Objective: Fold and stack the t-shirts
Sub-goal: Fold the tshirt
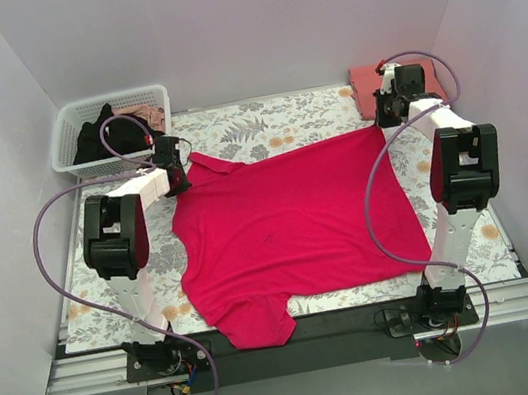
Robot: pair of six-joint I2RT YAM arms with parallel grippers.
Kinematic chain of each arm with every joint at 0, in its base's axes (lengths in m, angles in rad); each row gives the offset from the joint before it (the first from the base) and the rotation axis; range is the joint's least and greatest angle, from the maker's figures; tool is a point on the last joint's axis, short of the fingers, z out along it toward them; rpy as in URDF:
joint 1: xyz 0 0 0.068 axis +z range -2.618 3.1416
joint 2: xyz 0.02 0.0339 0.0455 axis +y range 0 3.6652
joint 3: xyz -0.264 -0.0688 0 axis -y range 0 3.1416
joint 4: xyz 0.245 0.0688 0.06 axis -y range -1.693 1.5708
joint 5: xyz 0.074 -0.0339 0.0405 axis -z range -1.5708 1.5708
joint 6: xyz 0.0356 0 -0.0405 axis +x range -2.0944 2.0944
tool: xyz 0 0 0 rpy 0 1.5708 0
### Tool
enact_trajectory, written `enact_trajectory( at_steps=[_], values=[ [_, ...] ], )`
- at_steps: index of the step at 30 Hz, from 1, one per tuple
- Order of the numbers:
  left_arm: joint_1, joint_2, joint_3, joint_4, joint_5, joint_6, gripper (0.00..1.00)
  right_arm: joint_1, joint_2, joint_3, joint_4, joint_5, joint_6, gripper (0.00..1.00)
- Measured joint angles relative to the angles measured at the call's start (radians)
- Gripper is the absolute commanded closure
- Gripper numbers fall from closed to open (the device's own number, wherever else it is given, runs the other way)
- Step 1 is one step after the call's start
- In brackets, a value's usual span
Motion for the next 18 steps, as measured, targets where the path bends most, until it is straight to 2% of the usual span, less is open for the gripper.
enact_trajectory(
  at_steps=[18],
  values=[
    [0.000,-0.206,-0.109,0.045,0.032,0.085,1.00,-0.030,-0.135,-0.129,0.001,-0.026,0.057,0.99]
  ],
)
